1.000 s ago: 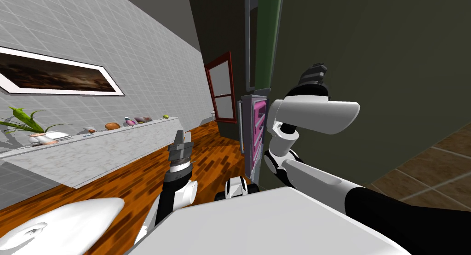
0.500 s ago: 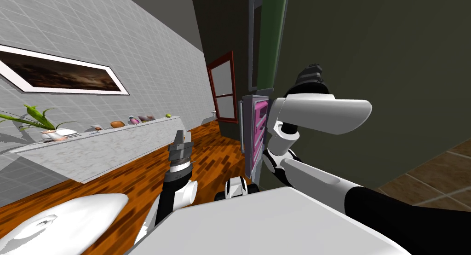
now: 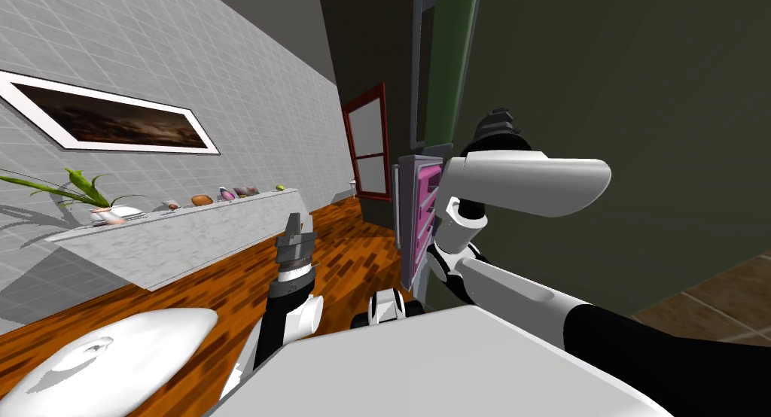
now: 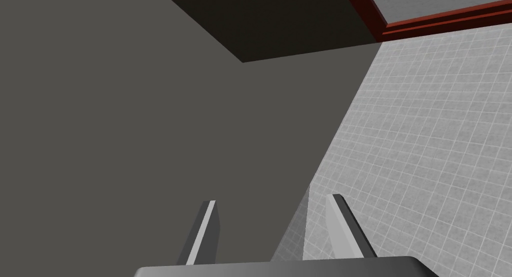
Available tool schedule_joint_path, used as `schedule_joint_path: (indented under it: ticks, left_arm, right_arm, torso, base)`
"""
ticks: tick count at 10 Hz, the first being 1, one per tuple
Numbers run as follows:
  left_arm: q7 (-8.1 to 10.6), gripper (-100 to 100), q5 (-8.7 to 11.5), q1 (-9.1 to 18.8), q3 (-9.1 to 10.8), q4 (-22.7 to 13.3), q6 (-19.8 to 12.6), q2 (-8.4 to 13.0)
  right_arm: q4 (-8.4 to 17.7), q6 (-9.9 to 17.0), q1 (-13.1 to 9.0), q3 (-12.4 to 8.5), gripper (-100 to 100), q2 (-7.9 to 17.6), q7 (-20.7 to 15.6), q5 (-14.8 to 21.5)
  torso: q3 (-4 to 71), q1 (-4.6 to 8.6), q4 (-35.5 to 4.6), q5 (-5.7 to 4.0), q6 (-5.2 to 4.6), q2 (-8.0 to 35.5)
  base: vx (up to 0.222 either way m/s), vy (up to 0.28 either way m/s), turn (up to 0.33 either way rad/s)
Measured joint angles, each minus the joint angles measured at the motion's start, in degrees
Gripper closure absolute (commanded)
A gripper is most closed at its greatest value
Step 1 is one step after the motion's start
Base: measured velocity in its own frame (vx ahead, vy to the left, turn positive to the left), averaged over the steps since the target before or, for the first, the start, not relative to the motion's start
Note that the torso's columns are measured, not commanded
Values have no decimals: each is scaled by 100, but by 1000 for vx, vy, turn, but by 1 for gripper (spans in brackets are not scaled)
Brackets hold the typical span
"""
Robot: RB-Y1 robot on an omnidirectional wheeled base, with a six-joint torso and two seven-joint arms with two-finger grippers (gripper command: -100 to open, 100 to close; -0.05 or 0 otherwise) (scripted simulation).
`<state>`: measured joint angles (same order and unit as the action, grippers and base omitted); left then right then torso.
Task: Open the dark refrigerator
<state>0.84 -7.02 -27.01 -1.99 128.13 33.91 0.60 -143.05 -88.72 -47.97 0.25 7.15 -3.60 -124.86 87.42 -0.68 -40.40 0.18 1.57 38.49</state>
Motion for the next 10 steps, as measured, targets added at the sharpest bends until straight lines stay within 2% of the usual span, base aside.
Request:
schedule_joint_path:
  ticks: [2,4,6,7,8,10]
  left_arm:
    - [0,0,0,0,0,0,0,0]
    - [0,0,0,0,0,0,0,0]
    - [0,0,0,-2,0,1,1,0]
    - [0,0,0,-1,-1,1,1,-1]
    - [0,0,0,-1,0,1,1,0]
    - [0,0,0,0,0,0,0,0]
  right_arm:
    - [-10,-221,-173,-106,-100,-166,-71,-323]
    - [-171,-477,-157,92,-100,-434,-94,-319]
    - [-112,-721,-284,14,-100,-610,-127,-535]
    - [-220,-868,-288,13,-100,-745,-149,-642]
    - [-289,-921,-302,-22,-100,-821,-161,-761]
    - [-294,-839,-246,87,-100,-890,-67,-725]
  torso:
    - [-1,8,5,-6,-1,0]
    - [-48,39,-20,-23,-44,51]
    - [-148,73,-101,-27,-117,193]
    - [-181,127,-103,-60,-139,236]
    - [-239,169,-86,-103,-159,275]
    - [-288,173,-61,-129,-160,303]
  base:
    - [-3,-1,51]
    - [14,2,42]
    - [38,24,87]
    - [38,7,40]
    - [12,5,-6]
    - [0,0,0]
